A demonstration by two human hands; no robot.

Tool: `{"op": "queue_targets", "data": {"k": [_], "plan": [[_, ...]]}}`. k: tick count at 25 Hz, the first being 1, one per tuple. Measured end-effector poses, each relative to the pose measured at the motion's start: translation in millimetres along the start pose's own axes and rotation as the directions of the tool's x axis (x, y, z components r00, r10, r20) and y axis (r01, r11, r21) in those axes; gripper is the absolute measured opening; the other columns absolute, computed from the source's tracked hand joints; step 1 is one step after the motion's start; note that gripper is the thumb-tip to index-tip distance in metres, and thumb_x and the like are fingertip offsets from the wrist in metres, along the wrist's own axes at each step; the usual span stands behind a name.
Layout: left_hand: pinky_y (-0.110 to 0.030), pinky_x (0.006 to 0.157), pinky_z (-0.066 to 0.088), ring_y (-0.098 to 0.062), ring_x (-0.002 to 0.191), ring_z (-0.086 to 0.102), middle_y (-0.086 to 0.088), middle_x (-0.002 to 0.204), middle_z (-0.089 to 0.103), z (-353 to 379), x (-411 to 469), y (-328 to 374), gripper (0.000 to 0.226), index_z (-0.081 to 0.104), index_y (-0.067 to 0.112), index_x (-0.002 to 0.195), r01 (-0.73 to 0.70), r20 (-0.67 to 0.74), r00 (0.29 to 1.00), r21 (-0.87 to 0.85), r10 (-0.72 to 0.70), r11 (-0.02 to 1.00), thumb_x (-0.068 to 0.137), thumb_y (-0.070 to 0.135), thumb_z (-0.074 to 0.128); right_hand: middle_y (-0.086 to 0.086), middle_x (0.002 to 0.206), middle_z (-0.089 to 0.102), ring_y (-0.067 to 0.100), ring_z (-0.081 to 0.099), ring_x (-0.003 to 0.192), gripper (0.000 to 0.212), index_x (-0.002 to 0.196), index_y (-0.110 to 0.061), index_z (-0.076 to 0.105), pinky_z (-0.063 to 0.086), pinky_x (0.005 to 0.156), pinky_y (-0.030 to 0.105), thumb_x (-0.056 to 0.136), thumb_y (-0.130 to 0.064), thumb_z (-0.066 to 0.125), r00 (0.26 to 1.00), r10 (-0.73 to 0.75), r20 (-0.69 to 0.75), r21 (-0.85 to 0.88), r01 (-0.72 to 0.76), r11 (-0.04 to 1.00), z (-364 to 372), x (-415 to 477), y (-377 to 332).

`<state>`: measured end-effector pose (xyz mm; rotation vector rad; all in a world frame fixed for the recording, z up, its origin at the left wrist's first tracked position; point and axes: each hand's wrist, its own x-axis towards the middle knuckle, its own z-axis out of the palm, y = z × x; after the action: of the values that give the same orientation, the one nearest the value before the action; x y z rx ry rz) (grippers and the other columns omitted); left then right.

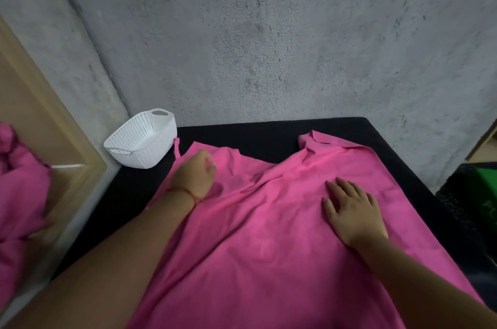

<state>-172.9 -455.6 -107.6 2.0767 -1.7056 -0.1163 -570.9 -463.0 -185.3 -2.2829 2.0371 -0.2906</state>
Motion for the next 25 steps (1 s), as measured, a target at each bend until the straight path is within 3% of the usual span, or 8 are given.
{"op": "queue_targets", "data": {"k": [2, 5, 9, 11, 13, 15, 20, 25], "plan": [[-0.039, 0.109, 0.041, -0.032, 0.119, 0.064, -0.010, 0.125, 0.071, 12, 39, 17, 0.051, 0.049, 0.026, 0.147, -0.067, 0.297, 0.955, 0.146, 0.021, 0.987, 0.099, 0.042, 0.059, -0.011, 0.173, 0.026, 0.020, 0.023, 0.160, 0.069, 0.165, -0.040, 0.030, 0.020, 0.129, 0.047, 0.103, -0.067, 0.018, 1.000, 0.007, -0.027, 0.008, -0.007, 1.000, 3, -2, 1], [-0.039, 0.111, 0.046, -0.031, 0.132, 0.058, -0.009, 0.145, 0.061, 34, 85, 28, 0.074, 0.037, 0.034, 0.158, -0.147, 0.475, 0.877, 0.127, 0.070, 0.981, 0.094, 0.047, 0.070, -0.011, 0.171, 0.031, 0.018, 0.026, 0.158, 0.071, 0.162, -0.041, 0.036, 0.022, 0.127, 0.048, 0.100, -0.068, 0.017, 0.998, 0.014, -0.060, 0.010, -0.014, 1.000, 8, 2, 1], [-0.039, 0.098, 0.054, -0.031, 0.111, 0.068, -0.007, 0.119, 0.072, 44, 128, 30, 0.015, 0.071, 0.022, 0.106, -0.124, 0.403, 0.915, 0.238, 0.018, 0.963, 0.095, 0.030, 0.064, -0.012, 0.171, 0.032, 0.018, 0.027, 0.157, 0.066, 0.162, -0.041, 0.037, 0.022, 0.127, 0.048, 0.103, -0.065, 0.022, 0.997, 0.012, -0.075, 0.009, -0.011, 1.000, 11, 3, 2], [-0.046, 0.098, 0.052, -0.039, 0.115, 0.066, -0.018, 0.125, 0.068, 39, 143, 23, 0.027, 0.065, 0.014, 0.122, 0.050, 0.143, 0.985, 0.316, -0.099, 0.947, 0.100, 0.015, 0.049, -0.012, 0.170, 0.034, 0.019, 0.029, 0.157, 0.065, 0.161, -0.041, 0.039, 0.024, 0.126, 0.047, 0.102, -0.064, 0.023, 0.996, 0.021, -0.083, 0.009, -0.021, 1.000, 13, 3, 3], [-0.050, 0.100, 0.048, -0.045, 0.122, 0.061, -0.025, 0.134, 0.060, 33, 156, 7, 0.038, 0.048, 0.005, 0.140, 0.251, -0.047, 0.968, 0.142, -0.247, 0.958, 0.102, 0.010, 0.042, -0.012, 0.169, 0.037, 0.019, 0.031, 0.156, 0.066, 0.159, -0.041, 0.042, 0.025, 0.125, 0.047, 0.101, -0.063, 0.023, 0.995, 0.027, -0.097, 0.014, -0.025, 1.000, 13, 3, 2], [-0.051, 0.103, 0.046, -0.047, 0.126, 0.056, -0.027, 0.140, 0.053, 37, 146, 10, 0.046, 0.037, 0.005, 0.145, 0.275, 0.030, 0.961, 0.030, -0.275, 0.961, 0.102, 0.020, 0.047, -0.012, 0.168, 0.038, 0.019, 0.031, 0.155, 0.064, 0.159, -0.041, 0.043, 0.025, 0.125, 0.046, 0.101, -0.062, 0.026, 0.995, 0.029, -0.097, 0.016, -0.028, 0.999, 14, 4, 3], [-0.049, 0.111, 0.042, -0.031, 0.134, 0.052, -0.004, 0.147, 0.055, 76, 47, 45, 0.059, 0.052, 0.028, 0.140, -0.131, 0.197, 0.975, 0.146, 0.101, 0.981, 0.094, 0.062, 0.034, -0.013, 0.170, 0.034, 0.018, 0.028, 0.157, 0.065, 0.161, -0.041, 0.039, 0.022, 0.126, 0.046, 0.102, -0.063, 0.024, 0.996, 0.037, -0.078, 0.014, -0.036, 0.999, 13, 3, 2], [-0.060, 0.126, 0.006, -0.022, 0.161, 0.002, 0.009, 0.174, 0.004, 99, -14, 46, 0.074, 0.010, 0.036, 0.165, -0.131, 0.314, 0.949, 0.265, 0.044, 0.955, 0.100, 0.069, 0.020, -0.013, 0.173, 0.026, 0.016, 0.022, 0.159, 0.070, 0.164, -0.042, 0.029, 0.019, 0.128, 0.045, 0.100, -0.067, 0.015, 0.999, 0.031, -0.027, 0.015, -0.031, 0.999, 7, 3, 0]]}}
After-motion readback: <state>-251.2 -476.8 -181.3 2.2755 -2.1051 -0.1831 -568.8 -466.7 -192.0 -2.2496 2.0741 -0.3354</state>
